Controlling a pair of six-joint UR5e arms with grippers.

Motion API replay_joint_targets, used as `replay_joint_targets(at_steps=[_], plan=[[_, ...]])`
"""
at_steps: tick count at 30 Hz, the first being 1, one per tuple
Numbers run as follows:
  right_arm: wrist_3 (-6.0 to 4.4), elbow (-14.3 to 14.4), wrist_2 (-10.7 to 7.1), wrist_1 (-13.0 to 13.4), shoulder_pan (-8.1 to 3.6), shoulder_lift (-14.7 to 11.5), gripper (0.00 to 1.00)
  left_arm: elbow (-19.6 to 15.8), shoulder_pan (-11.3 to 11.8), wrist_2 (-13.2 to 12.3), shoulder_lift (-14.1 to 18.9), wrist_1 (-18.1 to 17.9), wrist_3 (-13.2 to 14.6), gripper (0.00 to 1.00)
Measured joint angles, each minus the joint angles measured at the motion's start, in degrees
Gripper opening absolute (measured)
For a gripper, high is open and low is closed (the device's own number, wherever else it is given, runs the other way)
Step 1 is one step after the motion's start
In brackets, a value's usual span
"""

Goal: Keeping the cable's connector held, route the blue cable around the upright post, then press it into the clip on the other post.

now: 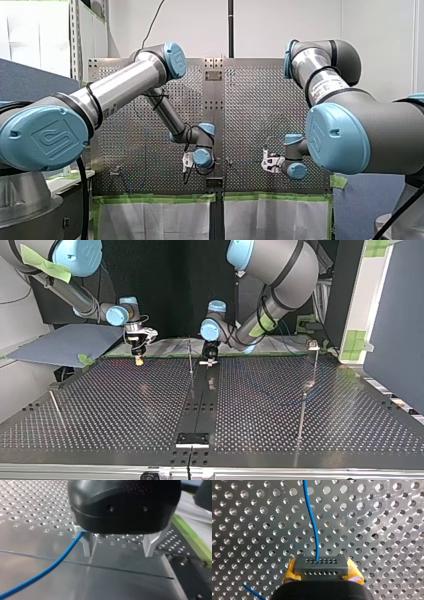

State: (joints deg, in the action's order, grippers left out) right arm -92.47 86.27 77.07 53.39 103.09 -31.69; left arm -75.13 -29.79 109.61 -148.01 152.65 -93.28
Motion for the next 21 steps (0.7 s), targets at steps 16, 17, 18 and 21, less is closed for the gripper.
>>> replay_joint_targets(at_steps=[16, 17, 18, 21], plan=[[0.08, 0.01, 0.02, -0.97, -0.01, 0.00, 0.00, -0.05, -3.31, 0.41, 0.39, 3.03, 1.96, 1.00], [0.08, 0.01, 0.02, -0.98, -0.01, 0.00, 0.00, -0.09, -3.53, 0.43, 0.50, 3.10, 1.89, 1.00], [0.08, 0.01, 0.02, -0.99, -0.02, 0.00, 0.00, -0.15, -3.80, 0.45, 0.69, 3.17, 1.80, 1.00], [0.09, 0.01, 0.01, -1.02, -0.06, 0.00, 0.00, -0.29, -4.40, 0.37, 1.31, 3.29, 1.62, 1.00]])
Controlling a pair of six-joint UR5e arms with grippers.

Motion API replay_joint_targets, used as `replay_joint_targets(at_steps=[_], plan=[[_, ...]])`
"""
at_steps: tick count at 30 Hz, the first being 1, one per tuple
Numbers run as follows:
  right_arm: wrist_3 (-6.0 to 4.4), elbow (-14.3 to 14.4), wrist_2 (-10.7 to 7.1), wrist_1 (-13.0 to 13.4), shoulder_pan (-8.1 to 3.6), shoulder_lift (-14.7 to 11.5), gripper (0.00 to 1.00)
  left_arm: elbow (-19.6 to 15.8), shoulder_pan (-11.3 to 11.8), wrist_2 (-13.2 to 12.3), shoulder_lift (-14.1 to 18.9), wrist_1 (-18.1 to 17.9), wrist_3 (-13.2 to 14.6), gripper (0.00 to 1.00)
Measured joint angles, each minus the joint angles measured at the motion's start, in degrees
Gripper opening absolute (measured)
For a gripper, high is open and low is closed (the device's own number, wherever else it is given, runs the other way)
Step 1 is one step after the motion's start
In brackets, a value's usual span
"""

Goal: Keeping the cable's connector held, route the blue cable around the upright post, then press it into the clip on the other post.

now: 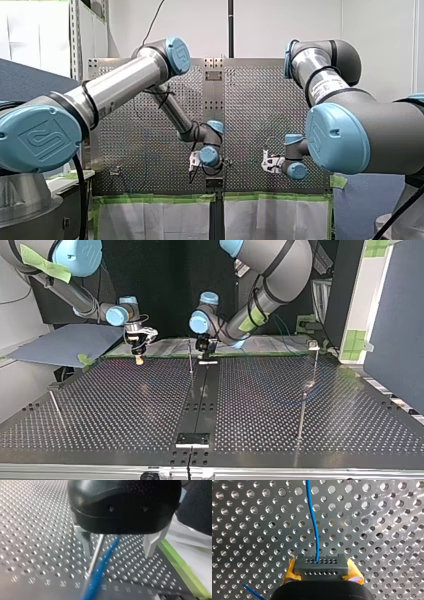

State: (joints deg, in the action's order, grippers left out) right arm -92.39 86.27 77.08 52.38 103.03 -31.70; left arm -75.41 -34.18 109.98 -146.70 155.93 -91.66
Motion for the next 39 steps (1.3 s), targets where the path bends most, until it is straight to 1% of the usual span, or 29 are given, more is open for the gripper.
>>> replay_joint_targets(at_steps=[5, 8, 15, 20, 24, 29, 36, 39], plan=[[0.03, 0.00, -0.01, -0.14, -0.08, 0.00, 0.00, -0.08, -0.49, -0.04, 0.47, 0.17, -0.11, 1.00], [0.09, 0.00, 0.00, -0.26, -0.19, 0.01, 0.00, -0.79, -1.17, -0.05, 1.08, 0.58, -0.32, 1.00], [0.15, 0.00, 0.00, -0.30, -0.30, 0.01, 0.00, -4.02, -1.81, -0.60, 3.43, -1.42, -0.39, 1.00], [0.14, 0.02, 0.01, -0.43, -0.32, 0.01, 0.00, -6.37, -2.44, -0.98, 3.73, -1.89, -0.36, 1.00], [0.17, 0.01, 0.01, -0.56, -0.32, 0.01, 0.00, -7.89, -3.12, -0.37, 3.76, -1.89, -0.41, 1.00], [0.13, 0.00, 0.00, -0.55, -0.32, 0.01, 0.00, -8.31, -3.64, -0.70, 3.76, -2.66, -0.76, 1.00], [0.13, 0.00, 0.00, -0.51, -0.31, 0.00, 0.00, -8.38, -3.71, -1.90, 3.77, -6.07, -2.41, 1.00], [0.11, 0.00, 0.00, -0.52, -0.32, 0.02, 0.00, -8.36, -3.61, -2.12, 3.76, -6.59, -2.96, 1.00]])
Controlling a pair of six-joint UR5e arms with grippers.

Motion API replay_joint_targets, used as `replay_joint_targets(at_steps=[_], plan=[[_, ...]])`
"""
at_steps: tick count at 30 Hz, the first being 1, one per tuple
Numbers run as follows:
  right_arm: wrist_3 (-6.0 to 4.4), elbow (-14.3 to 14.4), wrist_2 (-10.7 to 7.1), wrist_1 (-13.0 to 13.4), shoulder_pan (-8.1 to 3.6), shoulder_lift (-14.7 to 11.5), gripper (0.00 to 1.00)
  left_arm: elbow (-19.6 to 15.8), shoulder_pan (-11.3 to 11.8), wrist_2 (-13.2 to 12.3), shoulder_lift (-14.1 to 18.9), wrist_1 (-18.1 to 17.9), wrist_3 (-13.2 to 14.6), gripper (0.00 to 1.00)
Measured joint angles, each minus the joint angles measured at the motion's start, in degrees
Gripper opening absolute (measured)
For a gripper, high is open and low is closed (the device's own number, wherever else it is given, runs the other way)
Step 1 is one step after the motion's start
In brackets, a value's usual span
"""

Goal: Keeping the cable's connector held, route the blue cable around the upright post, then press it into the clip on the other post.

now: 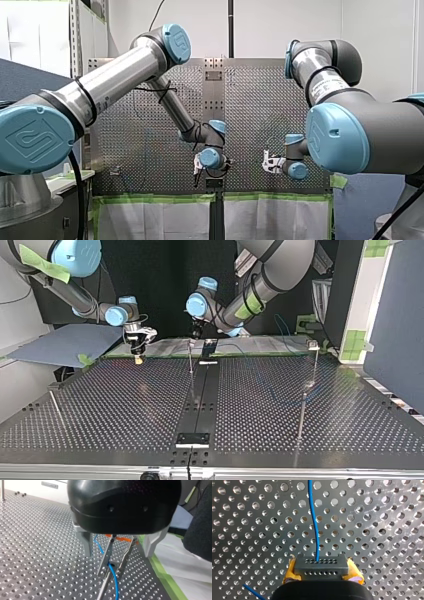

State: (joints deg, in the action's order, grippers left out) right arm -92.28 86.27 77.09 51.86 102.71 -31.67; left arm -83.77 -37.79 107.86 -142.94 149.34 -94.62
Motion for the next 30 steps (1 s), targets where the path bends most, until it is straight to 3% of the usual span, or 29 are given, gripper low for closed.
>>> replay_joint_targets(at_steps=[22, 30], plan=[[-0.10, 0.00, 0.00, -0.17, -0.01, -0.02, 0.00, 0.00, -0.01, 0.83, 0.07, 1.05, -0.18, 1.00], [-0.11, 0.00, 0.00, -0.42, -0.06, 0.01, 0.00, -2.04, -1.35, 1.07, 2.79, 0.80, 0.59, 1.00]])
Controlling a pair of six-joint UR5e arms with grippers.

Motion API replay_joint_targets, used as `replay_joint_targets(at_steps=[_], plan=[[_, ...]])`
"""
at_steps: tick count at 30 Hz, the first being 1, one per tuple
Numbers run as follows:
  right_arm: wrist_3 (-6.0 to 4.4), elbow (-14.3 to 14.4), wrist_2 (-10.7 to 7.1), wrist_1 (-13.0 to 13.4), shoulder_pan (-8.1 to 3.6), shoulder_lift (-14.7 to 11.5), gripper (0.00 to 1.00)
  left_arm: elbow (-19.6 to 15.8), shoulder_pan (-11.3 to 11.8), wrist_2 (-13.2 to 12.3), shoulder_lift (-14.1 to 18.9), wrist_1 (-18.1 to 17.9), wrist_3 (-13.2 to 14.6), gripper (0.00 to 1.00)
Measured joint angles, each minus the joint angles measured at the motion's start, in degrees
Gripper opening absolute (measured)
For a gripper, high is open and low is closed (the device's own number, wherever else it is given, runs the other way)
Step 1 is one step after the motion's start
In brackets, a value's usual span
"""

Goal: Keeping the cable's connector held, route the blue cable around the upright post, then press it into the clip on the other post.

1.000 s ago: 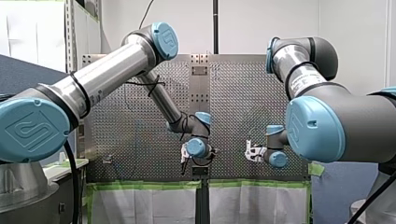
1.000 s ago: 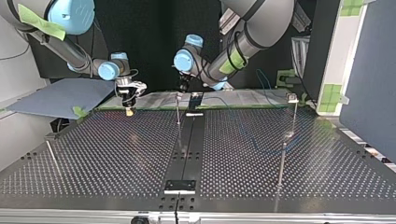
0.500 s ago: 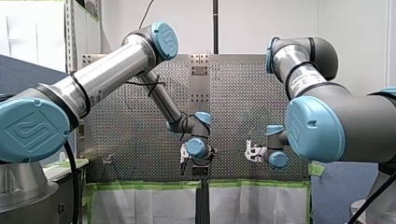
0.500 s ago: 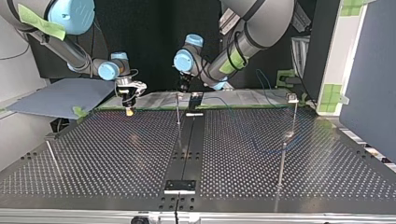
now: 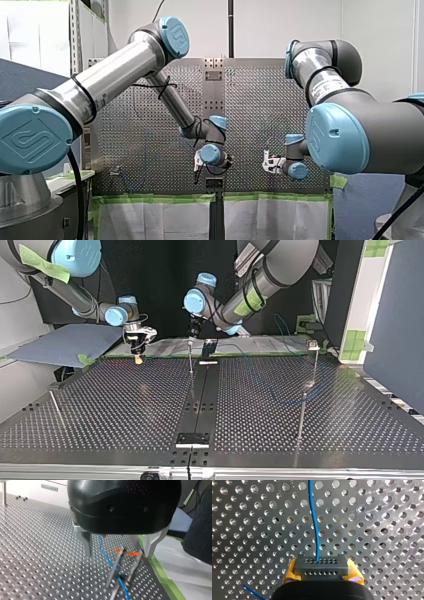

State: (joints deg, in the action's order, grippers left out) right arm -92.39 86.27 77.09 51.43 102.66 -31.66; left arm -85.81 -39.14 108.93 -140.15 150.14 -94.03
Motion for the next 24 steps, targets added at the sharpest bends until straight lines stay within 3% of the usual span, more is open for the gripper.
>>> replay_joint_targets(at_steps=[15, 24], plan=[[0.00, 0.00, 0.00, -0.42, -0.06, 0.04, 0.00, -6.46, -1.12, 5.53, 6.48, -5.84, -5.29, 1.00], [0.01, 0.01, -0.12, -1.04, -0.06, 0.05, 0.00, -10.65, -1.47, 7.86, 10.67, -4.45, -9.47, 1.00]])
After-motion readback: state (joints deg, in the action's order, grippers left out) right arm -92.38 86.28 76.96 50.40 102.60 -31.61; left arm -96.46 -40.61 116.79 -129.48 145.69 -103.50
